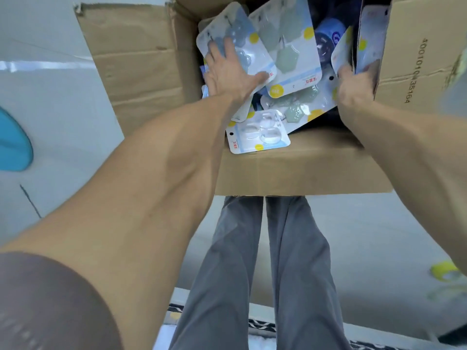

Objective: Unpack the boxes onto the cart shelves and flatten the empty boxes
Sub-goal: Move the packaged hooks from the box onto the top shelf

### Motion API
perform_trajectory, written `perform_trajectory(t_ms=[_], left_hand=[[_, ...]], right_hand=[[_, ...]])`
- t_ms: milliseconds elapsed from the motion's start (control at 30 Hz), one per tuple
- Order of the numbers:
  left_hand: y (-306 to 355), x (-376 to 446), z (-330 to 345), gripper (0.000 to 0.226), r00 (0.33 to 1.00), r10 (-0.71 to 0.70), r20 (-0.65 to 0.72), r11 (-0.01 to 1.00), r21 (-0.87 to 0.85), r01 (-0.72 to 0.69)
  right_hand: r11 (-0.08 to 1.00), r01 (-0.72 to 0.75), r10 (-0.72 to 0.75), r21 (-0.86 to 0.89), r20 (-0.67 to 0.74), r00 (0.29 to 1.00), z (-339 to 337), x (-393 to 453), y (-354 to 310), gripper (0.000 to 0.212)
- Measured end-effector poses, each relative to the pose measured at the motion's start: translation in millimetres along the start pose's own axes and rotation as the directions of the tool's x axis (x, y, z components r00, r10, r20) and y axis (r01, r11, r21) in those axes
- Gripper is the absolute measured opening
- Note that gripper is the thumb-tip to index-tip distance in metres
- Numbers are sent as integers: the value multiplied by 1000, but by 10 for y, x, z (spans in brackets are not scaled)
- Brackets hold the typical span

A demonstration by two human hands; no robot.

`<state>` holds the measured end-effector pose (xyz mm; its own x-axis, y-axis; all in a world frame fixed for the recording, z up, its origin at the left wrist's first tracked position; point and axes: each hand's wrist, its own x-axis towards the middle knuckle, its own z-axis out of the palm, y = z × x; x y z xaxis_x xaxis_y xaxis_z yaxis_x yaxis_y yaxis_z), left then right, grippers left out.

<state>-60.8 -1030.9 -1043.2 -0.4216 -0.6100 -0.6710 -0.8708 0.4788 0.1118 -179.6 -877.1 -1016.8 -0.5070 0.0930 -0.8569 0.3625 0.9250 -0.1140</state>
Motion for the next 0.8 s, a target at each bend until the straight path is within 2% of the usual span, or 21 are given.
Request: perform_trajectory(t_ms=[33,67,100,133,167,233,267,300,333,367,400,467,567,633,700,800], left_hand=[[15,0,1,117,999,34,38,999,30,-35],[27,1,2,124,996,55,70,996,72,-60],[39,3,4,126,994,62,88,992,106,-71],[52,2,6,124,994,61,92,990,122,-72],[65,-8,13,118,994,62,87,991,116,-72],[105,-59,26,99,996,81,41,994,75,-84],[124,-98,33,91,996,90,9,995,51,-90],[143,-144,44,86,995,95,-14,995,26,-95],[150,-188,58,82,995,98,-24,995,3,-98],[154,-236,77,80,995,101,-24,995,-13,-101],[150,-291,106,80,994,108,-17,994,-23,-108],[148,-420,159,80,992,124,-13,992,-25,-125],[155,-636,179,80,988,150,20,989,-19,-150],[145,-767,178,76,977,195,92,981,-14,-194],[136,-853,186,60,962,239,130,971,-32,-237],[166,-868,165,30,982,183,39,982,-43,-182]], right_hand=[[985,63,-59,-159,26,998,-78,74,17,104],[968,81,-77,-237,26,997,-171,49,100,66],[793,130,-125,-595,50,991,-171,20,130,48],[651,136,-161,-747,39,986,-160,56,149,57],[613,100,-114,-783,37,993,-218,24,109,61],[700,67,-100,-711,-4,995,-231,38,145,53],[794,55,-138,-605,-92,986,-238,61,179,49],[924,92,-153,-370,-139,978,-266,77,206,48],[998,36,-27,52,-165,986,-288,36,171,52],[932,-11,62,361,-129,990,-339,15,129,58],[911,-1,57,413,-123,991,-360,-32,142,62],[961,75,-32,266,-162,986,-389,-122,170,53],[975,198,-176,100,-192,966,-382,-208,297,24],[967,256,-250,11,-184,951,-344,-261,399,22],[965,261,-257,-6,-187,948,-252,-307,511,24],[976,216,-218,-33,-204,954,-74,-360,624,26]])
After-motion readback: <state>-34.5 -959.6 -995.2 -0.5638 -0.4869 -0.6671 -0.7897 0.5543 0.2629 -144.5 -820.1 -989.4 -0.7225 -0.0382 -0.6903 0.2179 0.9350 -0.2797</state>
